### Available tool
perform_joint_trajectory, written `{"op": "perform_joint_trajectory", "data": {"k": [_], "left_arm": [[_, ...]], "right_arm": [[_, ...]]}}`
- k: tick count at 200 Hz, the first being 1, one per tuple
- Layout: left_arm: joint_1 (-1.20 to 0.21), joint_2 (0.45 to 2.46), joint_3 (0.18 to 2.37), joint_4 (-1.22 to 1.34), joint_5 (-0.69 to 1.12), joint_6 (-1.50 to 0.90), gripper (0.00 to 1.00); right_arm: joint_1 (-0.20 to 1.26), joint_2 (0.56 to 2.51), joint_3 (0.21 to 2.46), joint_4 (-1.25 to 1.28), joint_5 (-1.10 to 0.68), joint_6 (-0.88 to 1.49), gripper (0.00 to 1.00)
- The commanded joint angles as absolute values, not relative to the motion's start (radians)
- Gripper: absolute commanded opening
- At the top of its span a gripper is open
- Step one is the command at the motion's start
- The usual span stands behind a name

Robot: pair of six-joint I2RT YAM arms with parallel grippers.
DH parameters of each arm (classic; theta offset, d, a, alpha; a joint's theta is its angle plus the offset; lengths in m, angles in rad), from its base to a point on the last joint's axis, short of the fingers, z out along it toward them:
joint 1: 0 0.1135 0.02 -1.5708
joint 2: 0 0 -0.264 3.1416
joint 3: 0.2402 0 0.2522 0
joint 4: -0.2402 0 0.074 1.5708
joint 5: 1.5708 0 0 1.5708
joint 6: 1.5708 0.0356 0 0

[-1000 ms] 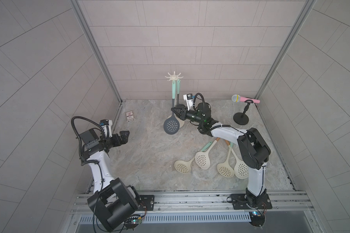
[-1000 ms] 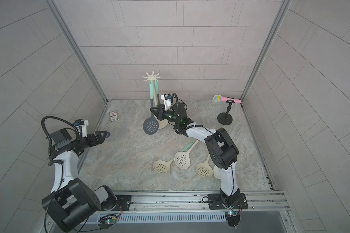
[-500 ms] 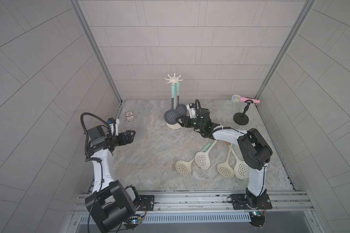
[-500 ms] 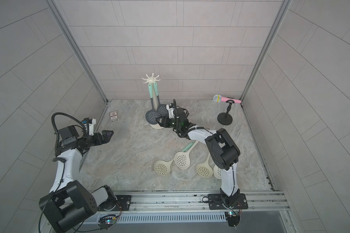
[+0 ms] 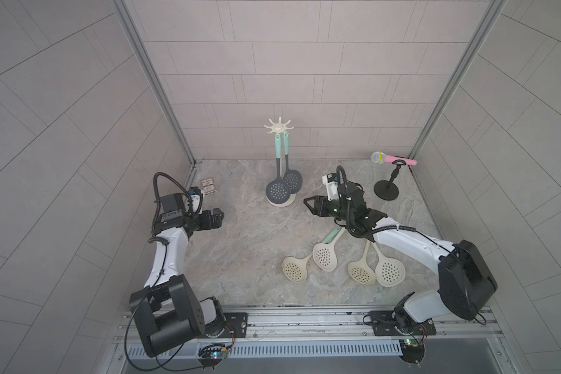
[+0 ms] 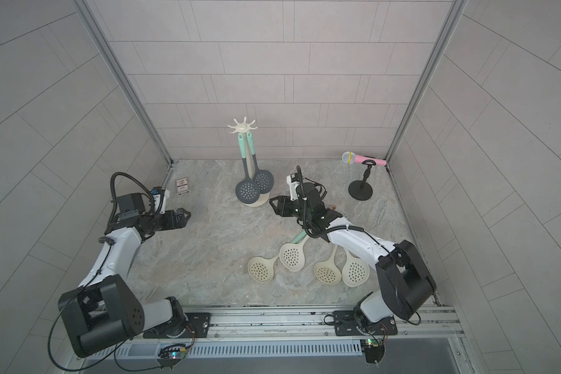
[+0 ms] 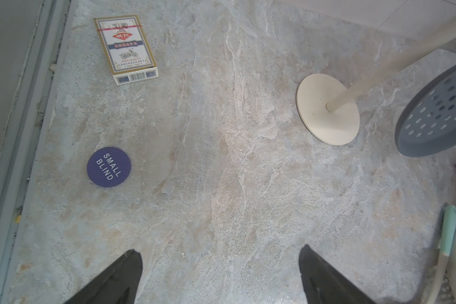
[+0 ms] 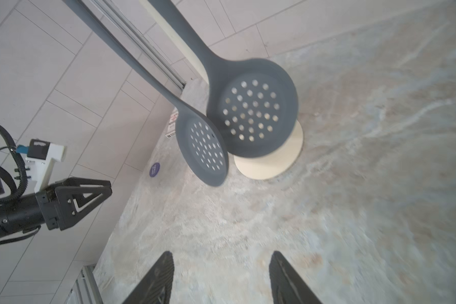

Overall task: Hang the skimmer on the kitchen utensil rack
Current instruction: Hang the skimmer on the rack, then pick up the skimmer from the center of the board.

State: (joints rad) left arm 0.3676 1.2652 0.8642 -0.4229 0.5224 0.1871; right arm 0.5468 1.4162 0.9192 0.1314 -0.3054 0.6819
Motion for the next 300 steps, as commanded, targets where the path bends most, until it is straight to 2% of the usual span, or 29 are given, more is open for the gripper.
{"op": "perform_joint_trajectory", "data": {"k": [1, 53, 100, 138, 177, 219, 243, 300], "left_arm": [[0.321, 1.294, 0.894, -0.405, 0.430, 0.232, 1.00], [0.225, 1.336, 0.909, -0.363, 0.339, 0.263, 1.00], [0.164, 1.392, 0.921, -0.357, 0.215, 0.272, 1.00], [0.137, 1.329, 0.934, -0.471, 0.230, 0.295, 1.00], [0.059, 1.207, 0.965, -0.715, 0.259, 0.386, 1.00], [-0.007, 1.131, 0.960, -0.890, 0.405, 0.416, 1.00], [-0.073, 1.134, 0.944, -0.933, 0.452, 0.404, 1.00], [-0.221, 1.149, 0.950, -0.960, 0.401, 0.432, 1.00]], "right_arm": [[0.527, 1.309, 0.819, 0.015, -0.229, 0.710, 0.59], [0.444, 1.091, 0.558, -0.010, -0.205, 0.787, 0.58], [0.421, 1.041, 0.509, -0.063, -0.202, 0.782, 0.57], [0.415, 1.052, 0.511, -0.069, -0.203, 0.779, 0.57], [0.415, 1.066, 0.528, -0.075, -0.199, 0.764, 0.57], [0.416, 1.080, 0.538, -0.071, -0.196, 0.756, 0.57], [0.416, 1.092, 0.546, -0.064, -0.204, 0.758, 0.57], [0.416, 1.091, 0.549, -0.060, -0.197, 0.755, 0.57]]}}
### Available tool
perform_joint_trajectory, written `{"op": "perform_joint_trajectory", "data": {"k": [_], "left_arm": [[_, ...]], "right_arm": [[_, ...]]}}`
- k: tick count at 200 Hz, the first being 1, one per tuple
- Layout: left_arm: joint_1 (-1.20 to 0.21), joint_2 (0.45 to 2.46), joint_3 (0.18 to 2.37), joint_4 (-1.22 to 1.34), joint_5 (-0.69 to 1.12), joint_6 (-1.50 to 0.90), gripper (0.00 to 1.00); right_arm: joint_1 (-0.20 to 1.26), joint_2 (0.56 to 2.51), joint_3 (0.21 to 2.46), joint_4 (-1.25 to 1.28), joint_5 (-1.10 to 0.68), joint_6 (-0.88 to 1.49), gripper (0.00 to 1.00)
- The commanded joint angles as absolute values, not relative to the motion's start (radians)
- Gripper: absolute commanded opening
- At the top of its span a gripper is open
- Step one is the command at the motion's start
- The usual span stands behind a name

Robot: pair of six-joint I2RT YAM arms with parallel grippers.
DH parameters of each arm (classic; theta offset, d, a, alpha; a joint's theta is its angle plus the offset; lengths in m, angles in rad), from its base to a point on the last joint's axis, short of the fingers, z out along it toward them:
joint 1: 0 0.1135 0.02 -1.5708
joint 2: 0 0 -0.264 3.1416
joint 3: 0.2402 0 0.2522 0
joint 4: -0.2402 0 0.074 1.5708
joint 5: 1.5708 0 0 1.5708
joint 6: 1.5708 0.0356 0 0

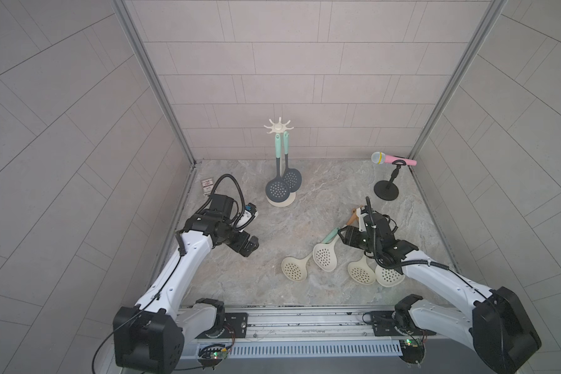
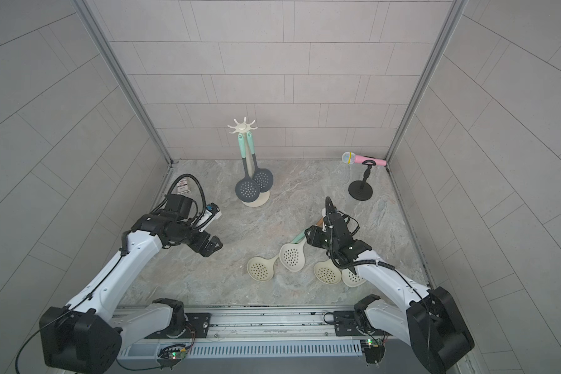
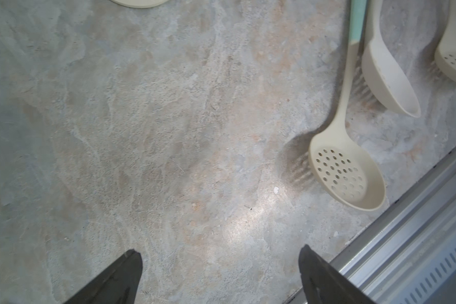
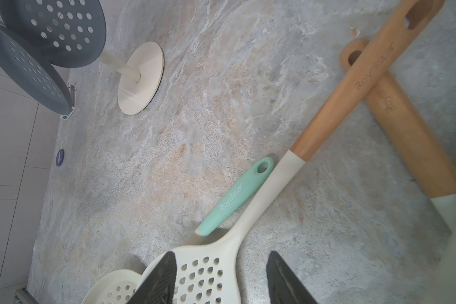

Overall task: Hang the skimmer on the kitchen utensil rack
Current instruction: Pick up the skimmer from the center of the board.

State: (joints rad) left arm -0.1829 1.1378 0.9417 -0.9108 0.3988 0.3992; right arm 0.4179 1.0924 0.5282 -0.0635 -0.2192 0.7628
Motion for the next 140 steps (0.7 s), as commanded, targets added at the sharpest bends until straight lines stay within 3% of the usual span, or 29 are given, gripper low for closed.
{"op": "perform_joint_trajectory", "data": {"k": [1, 69, 140], "left_arm": [[-0.223, 1.151, 0.950, -0.960, 0.401, 0.432, 1.00], [-0.468, 1.276, 0.921, -0.919, 0.308, 0.428, 1.00], [-0.511, 1.548, 1.028, -0.924, 0.329, 0.353, 0.99]], "right_arm": [[0.416, 1.091, 0.549, -0.060, -0.197, 0.755, 0.57], [0.416, 1.103, 0.547, -0.046, -0.193, 0.745, 0.57], [0.414, 1.106, 0.540, -0.025, -0.201, 0.732, 0.57]]}}
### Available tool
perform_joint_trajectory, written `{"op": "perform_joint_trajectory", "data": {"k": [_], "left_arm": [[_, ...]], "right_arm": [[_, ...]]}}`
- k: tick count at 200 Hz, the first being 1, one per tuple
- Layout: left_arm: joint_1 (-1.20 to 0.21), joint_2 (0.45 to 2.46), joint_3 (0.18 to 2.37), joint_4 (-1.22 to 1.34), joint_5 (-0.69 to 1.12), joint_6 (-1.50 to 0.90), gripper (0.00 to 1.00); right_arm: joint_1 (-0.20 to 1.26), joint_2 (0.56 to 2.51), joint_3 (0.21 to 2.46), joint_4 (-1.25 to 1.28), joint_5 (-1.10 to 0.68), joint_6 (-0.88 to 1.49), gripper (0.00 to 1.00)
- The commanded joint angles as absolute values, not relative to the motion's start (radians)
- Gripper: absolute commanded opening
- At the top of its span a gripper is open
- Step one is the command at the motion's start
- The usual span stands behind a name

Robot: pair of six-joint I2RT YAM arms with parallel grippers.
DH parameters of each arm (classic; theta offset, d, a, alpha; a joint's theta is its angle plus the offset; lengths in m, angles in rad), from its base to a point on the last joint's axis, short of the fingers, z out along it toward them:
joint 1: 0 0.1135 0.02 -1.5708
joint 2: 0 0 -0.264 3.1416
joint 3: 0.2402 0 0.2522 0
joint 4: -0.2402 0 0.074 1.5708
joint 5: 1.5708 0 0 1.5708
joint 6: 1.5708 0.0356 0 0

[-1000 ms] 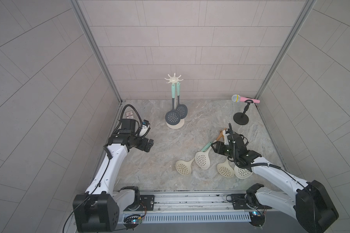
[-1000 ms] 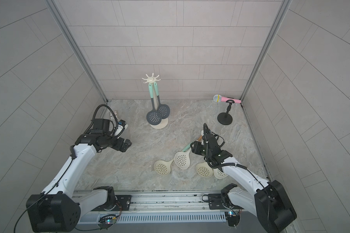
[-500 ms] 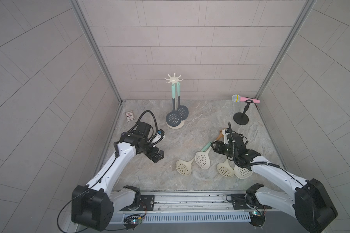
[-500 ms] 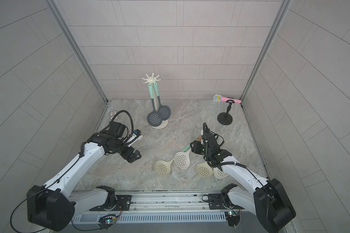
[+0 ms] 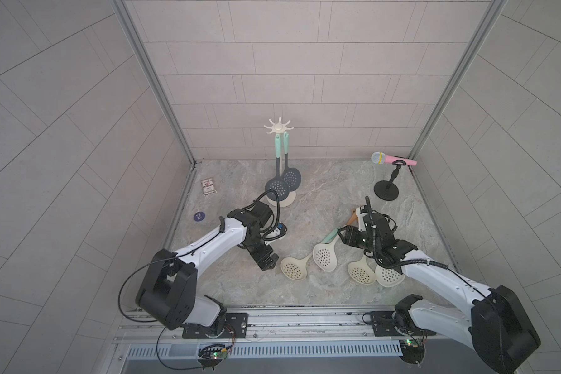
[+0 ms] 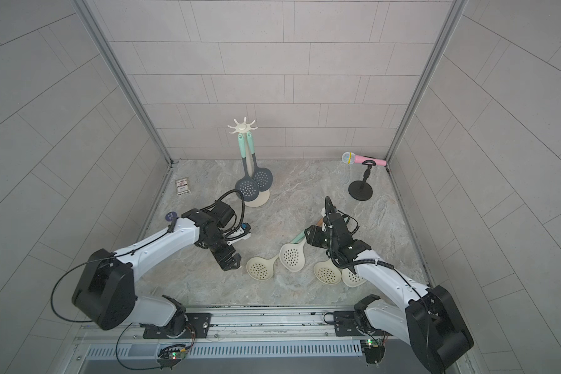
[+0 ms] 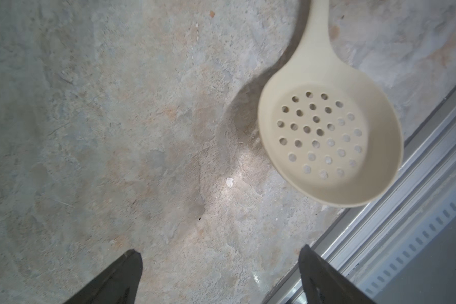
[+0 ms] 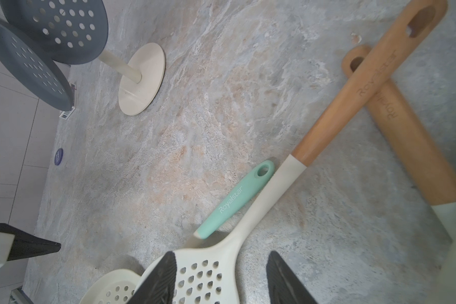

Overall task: Hang the skimmer on the kitchen utensil rack
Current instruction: Pick up the skimmer from the center of the board.

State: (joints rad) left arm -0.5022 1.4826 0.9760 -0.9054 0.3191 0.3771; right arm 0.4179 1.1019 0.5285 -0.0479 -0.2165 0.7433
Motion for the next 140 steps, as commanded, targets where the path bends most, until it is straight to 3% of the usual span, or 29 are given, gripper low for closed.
{"op": "perform_joint_trajectory", "data": {"k": [1, 140], "left_arm": [[-0.512, 1.551, 1.029, -0.925, 0.330, 0.352, 0.99], [-0.546, 1.682, 1.108, -0.954, 0.476, 0.312, 0.97]], "right_arm": [[0.414, 1.106, 0.541, -0.026, -0.201, 0.732, 0.57], [0.413, 1.086, 0.515, -0.018, -0.191, 0.728, 0.56]]}}
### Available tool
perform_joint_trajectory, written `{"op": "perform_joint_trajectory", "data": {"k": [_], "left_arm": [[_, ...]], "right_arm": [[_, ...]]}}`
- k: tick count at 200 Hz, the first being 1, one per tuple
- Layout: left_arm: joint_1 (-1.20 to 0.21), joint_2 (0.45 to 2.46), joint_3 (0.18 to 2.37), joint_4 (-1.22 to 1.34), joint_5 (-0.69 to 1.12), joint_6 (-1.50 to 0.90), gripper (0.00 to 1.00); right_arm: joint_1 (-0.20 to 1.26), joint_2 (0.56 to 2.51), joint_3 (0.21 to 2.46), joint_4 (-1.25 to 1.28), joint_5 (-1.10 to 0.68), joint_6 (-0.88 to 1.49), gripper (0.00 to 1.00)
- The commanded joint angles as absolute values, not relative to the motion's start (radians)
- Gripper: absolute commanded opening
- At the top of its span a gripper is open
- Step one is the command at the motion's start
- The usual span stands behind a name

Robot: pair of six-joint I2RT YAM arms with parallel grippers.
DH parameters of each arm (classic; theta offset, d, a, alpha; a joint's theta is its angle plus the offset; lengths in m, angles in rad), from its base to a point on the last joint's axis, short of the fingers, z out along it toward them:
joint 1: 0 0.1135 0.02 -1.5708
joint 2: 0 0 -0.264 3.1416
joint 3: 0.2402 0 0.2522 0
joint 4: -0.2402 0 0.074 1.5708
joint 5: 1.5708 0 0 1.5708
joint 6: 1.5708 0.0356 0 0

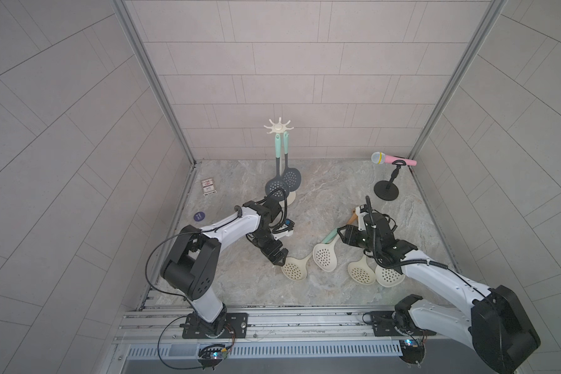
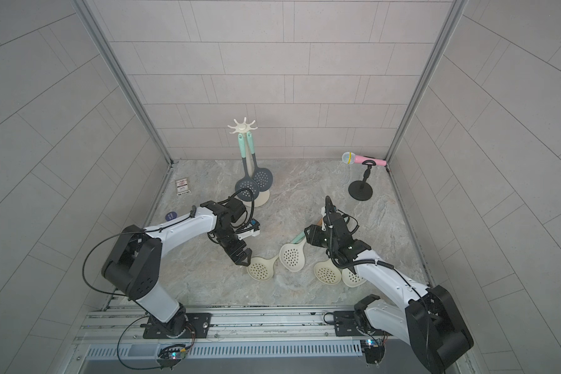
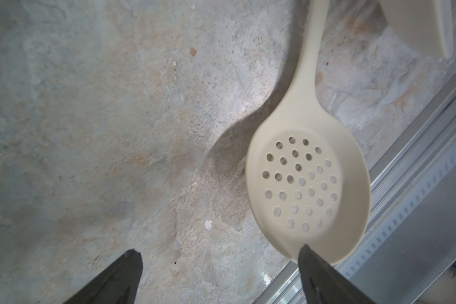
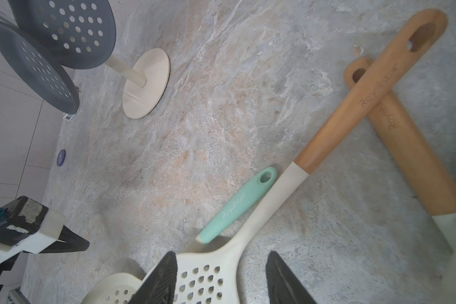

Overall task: Hang the skimmer on the kitchen utensil rack
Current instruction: Pick up the skimmer from the center of the board.

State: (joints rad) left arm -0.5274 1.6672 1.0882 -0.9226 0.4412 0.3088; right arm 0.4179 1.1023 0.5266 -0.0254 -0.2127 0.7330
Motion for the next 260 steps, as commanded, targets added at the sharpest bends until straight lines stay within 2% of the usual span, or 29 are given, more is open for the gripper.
{"op": "perform_joint_trajectory", "data": {"k": [1, 21, 64, 113, 144, 165, 228, 260], "left_arm": [[-0.548, 1.683, 1.108, -0.954, 0.477, 0.312, 0.96], [-0.560, 1.704, 1.111, -0.957, 0.499, 0.313, 0.91], [-0.575, 1.757, 1.126, -0.966, 0.527, 0.319, 0.71], [-0.581, 1.780, 1.132, -0.945, 0.523, 0.310, 0.63], [-0.581, 1.797, 1.145, -0.944, 0.529, 0.305, 0.47], [-0.581, 1.805, 1.150, -0.948, 0.533, 0.310, 0.40], [-0.582, 1.815, 1.164, -0.974, 0.575, 0.323, 0.00], [-0.581, 1.805, 1.163, -0.978, 0.566, 0.327, 0.00]], "right_arm": [[0.414, 1.085, 0.515, -0.017, -0.192, 0.729, 0.56], [0.414, 1.077, 0.511, -0.022, -0.185, 0.729, 0.56], [0.414, 1.048, 0.506, -0.042, -0.170, 0.723, 0.56], [0.414, 1.034, 0.514, -0.058, -0.164, 0.717, 0.56], [0.414, 1.035, 0.518, -0.061, -0.164, 0.713, 0.56], [0.413, 1.035, 0.519, -0.065, -0.164, 0.710, 0.56], [0.413, 1.030, 0.524, -0.070, -0.166, 0.704, 0.56], [0.411, 1.030, 0.528, -0.077, -0.163, 0.697, 0.56]]}}
